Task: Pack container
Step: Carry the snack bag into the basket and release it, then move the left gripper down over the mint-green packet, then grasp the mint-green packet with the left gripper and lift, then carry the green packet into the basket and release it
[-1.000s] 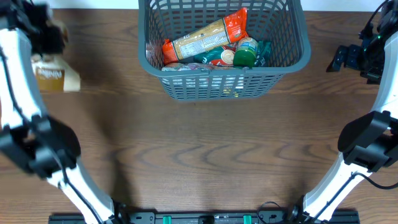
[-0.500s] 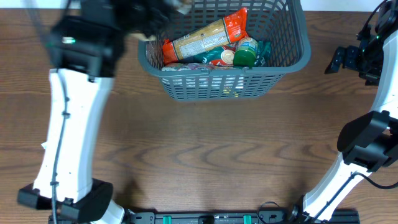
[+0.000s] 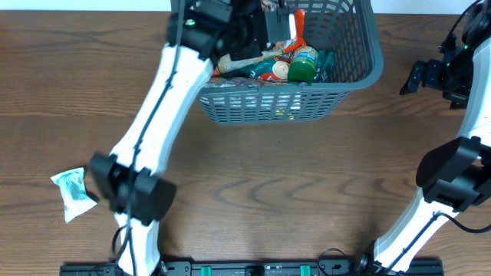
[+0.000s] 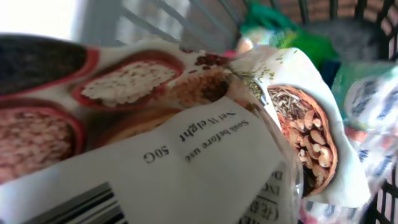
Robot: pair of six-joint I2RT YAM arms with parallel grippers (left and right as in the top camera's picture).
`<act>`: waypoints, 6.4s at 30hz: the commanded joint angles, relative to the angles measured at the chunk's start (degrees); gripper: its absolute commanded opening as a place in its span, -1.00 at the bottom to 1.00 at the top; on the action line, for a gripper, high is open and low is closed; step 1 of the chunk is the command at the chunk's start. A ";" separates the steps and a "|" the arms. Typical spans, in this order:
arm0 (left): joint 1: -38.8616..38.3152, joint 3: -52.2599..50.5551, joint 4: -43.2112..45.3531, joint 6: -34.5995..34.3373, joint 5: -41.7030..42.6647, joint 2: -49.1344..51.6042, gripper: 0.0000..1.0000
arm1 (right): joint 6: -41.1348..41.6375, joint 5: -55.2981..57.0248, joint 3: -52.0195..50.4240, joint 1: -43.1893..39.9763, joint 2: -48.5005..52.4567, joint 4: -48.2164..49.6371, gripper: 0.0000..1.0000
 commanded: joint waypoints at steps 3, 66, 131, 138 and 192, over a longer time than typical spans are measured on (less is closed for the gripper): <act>1.75 0.11 -0.11 -2.05 0.74 7.50 -0.72 | -0.92 -0.09 -0.11 0.44 -0.02 -0.68 0.97; 31.32 -49.57 -32.79 -77.44 -30.82 -64.08 0.97 | -1.11 -0.07 -0.11 0.48 -0.02 -0.31 0.99; 69.57 -76.06 16.39 -56.61 -8.61 -26.71 0.97 | 1.07 -0.04 -0.11 0.48 -0.02 -0.42 0.98; 69.55 -76.06 17.40 -54.36 -6.71 -22.93 0.97 | 1.03 -0.02 -0.11 0.48 -0.02 -1.01 0.98; 44.39 -25.88 -17.97 -59.93 2.23 -25.14 -0.89 | -1.53 1.25 -0.11 0.33 -0.02 -2.67 0.98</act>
